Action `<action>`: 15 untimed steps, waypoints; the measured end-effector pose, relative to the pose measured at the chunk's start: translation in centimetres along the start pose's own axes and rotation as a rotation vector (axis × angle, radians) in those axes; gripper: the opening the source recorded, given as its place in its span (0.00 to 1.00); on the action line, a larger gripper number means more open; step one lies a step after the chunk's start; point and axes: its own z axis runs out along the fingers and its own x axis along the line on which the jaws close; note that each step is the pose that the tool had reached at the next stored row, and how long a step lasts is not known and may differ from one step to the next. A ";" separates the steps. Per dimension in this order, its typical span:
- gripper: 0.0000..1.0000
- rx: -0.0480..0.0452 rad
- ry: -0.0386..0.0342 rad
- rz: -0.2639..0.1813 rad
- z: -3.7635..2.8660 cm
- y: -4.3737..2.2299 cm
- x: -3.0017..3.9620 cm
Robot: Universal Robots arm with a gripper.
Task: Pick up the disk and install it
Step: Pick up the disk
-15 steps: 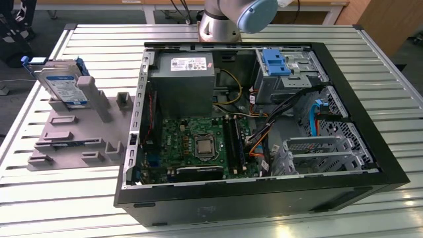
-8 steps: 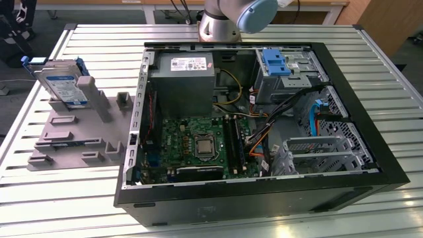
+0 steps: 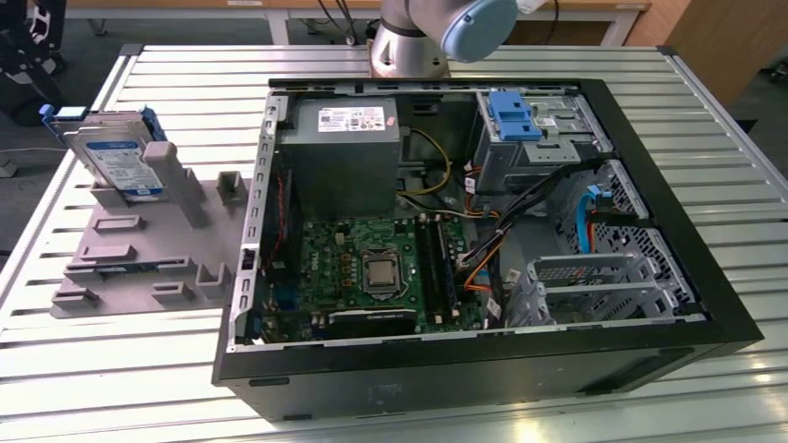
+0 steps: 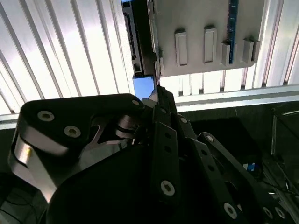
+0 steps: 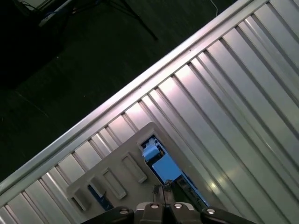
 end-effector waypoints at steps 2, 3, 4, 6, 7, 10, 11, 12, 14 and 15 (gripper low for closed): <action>0.11 -0.0005 0.0005 -0.032 0.03 0.00 0.00; 0.11 -0.0007 0.0007 -0.048 0.05 0.00 0.00; 0.11 -0.0008 0.0009 -0.063 0.06 0.00 0.00; 0.11 -0.0012 0.0013 -0.096 0.09 0.00 0.00; 0.11 -0.0014 0.0016 -0.113 0.10 0.00 0.00; 0.11 -0.0021 0.0023 -0.160 0.14 0.00 0.00; 0.11 -0.0022 0.0024 -0.174 0.16 0.00 0.00; 0.11 -0.0024 0.0026 -0.188 0.16 -0.01 0.00; 0.11 -0.0019 0.0024 -0.209 0.19 -0.01 0.01; 0.11 -0.0006 0.0015 -0.213 0.21 -0.01 0.01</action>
